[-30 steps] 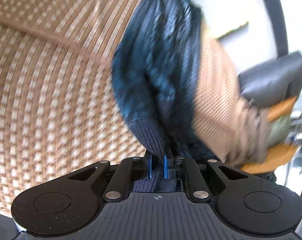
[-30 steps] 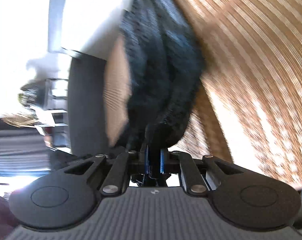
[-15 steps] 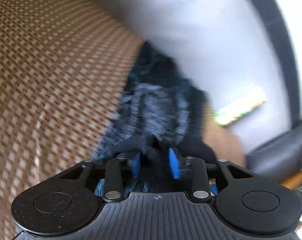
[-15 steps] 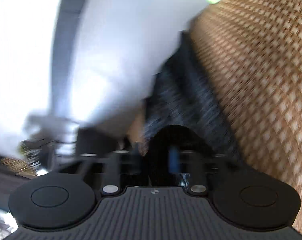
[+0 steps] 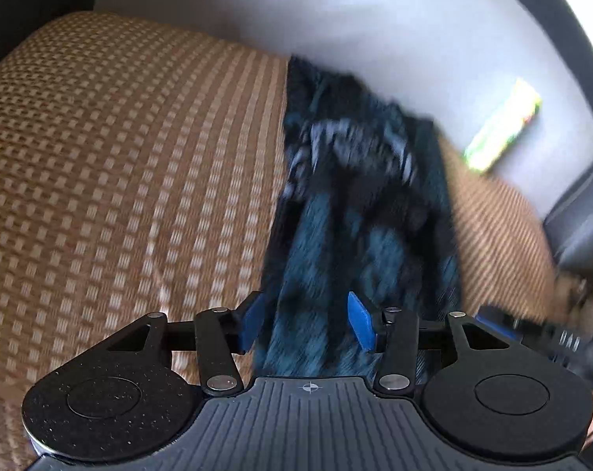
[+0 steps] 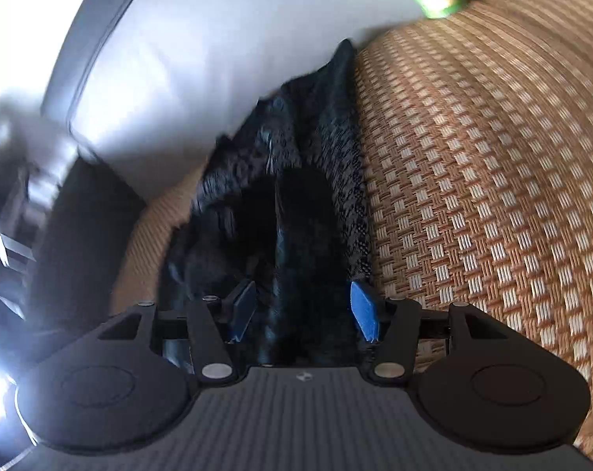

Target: Fold clothes

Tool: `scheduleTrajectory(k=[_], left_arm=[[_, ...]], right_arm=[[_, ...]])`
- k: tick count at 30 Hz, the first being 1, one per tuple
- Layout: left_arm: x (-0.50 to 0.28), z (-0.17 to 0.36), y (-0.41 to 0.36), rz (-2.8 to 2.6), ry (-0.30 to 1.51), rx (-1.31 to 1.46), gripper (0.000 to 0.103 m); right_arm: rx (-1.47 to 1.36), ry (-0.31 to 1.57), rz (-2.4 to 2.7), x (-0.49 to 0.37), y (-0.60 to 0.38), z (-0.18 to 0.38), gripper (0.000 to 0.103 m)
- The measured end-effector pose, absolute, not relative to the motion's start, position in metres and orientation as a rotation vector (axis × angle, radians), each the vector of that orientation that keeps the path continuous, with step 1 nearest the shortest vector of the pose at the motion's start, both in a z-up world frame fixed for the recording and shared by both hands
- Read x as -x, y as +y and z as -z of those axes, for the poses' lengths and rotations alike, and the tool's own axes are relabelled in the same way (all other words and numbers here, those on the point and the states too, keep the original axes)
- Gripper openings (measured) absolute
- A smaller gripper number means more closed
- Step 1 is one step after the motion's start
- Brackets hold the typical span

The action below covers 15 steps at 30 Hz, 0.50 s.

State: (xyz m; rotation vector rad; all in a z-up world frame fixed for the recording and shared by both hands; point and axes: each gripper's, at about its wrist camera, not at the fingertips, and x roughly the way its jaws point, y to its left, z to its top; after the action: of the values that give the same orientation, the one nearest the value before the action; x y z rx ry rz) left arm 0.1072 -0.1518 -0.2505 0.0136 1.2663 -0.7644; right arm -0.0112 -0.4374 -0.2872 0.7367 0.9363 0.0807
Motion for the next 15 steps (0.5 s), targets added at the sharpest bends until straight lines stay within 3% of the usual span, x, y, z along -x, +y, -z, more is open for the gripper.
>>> scheduleTrajectory(k=[5,6,7,8,9,15], left_arm=[[-0.103,0.269,-0.162,0.76,1.288,-0.008,0.062],[-0.103,0.271,-0.166,0.76,1.287,-0.013,0.053],[-0.103,0.273,-0.169,0.757,1.293,-0.028,0.016],[-0.103,0.274,-0.172,0.753,1.301,-0.044,0.01],[-0.102,0.273,-0.172,0.754,1.292,-0.055,0.009],[-0.099,0.279,-0.164,0.73,1.289,-0.138,0.009]], right_arm=[[-0.616,0.968,-0.102,0.008,-0.424,0.295,0.06],[-0.607,0.975,-0.102,0.006,-0.422,0.297,0.059],[-0.596,0.989,-0.103,0.004,-0.421,0.3,0.056],[-0.583,1.014,-0.109,0.002,-0.419,0.303,0.029],[-0.578,1.032,-0.107,0.0,-0.419,0.305,0.008],[-0.612,0.956,-0.021,0.032,-0.424,0.279,0.007]])
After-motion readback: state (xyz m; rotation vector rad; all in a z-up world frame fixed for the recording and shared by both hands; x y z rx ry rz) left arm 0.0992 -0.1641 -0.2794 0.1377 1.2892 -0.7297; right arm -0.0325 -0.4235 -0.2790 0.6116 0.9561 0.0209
